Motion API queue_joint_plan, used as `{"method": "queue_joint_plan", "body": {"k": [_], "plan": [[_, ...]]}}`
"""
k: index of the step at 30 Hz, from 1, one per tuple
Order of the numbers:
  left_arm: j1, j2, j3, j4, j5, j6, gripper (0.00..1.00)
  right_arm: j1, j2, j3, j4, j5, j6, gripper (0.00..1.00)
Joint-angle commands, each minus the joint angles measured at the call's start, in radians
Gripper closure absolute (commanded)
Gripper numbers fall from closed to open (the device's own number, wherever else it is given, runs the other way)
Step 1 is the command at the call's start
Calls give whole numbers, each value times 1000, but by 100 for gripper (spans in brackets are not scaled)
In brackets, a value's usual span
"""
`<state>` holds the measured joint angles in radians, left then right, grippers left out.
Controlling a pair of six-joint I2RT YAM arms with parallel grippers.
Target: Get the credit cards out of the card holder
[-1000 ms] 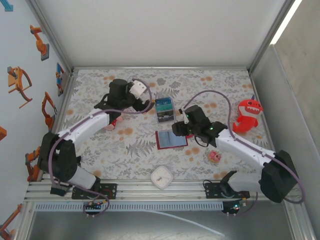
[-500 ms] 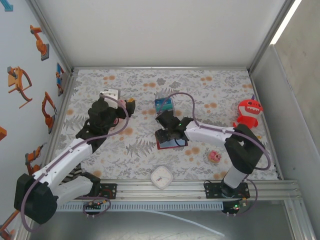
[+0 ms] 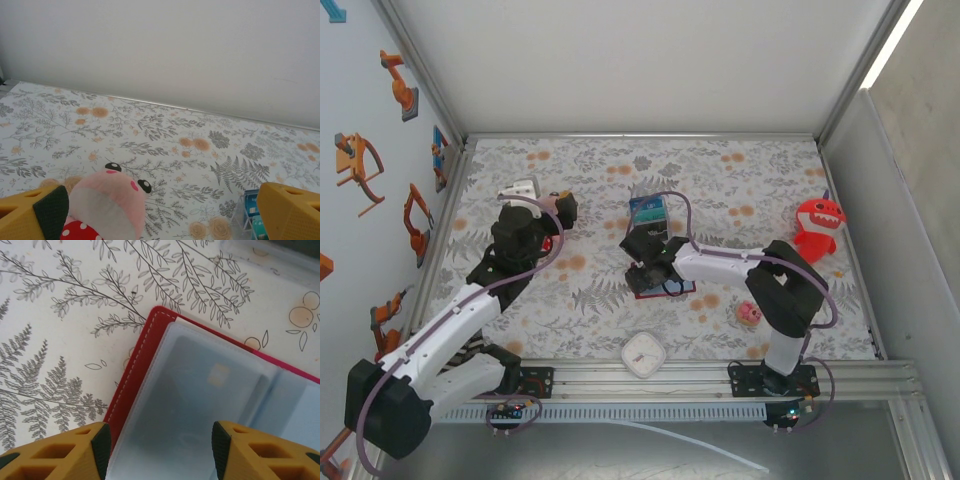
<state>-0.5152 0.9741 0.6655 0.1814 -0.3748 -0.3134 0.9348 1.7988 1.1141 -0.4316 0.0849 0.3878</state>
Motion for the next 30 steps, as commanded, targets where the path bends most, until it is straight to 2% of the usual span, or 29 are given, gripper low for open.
{"method": "queue_joint_plan", "body": {"k": [1, 8, 12, 23, 30], "plan": [[7, -25, 5, -23, -15, -46, 3, 4, 14, 16, -31, 28, 28, 44], [6, -30, 5, -34, -14, -59, 3, 3, 32, 3, -24, 28, 38, 45], [6, -28, 6, -45, -22, -63, 3, 4, 39, -4, -21, 41, 38, 51], [7, -27, 36, -82, -13, -29, 3, 2, 31, -15, -15, 89, 42, 60], [6, -27, 42, -90, 19, -21, 3, 2, 7, -42, 18, -12, 46, 54]]}}
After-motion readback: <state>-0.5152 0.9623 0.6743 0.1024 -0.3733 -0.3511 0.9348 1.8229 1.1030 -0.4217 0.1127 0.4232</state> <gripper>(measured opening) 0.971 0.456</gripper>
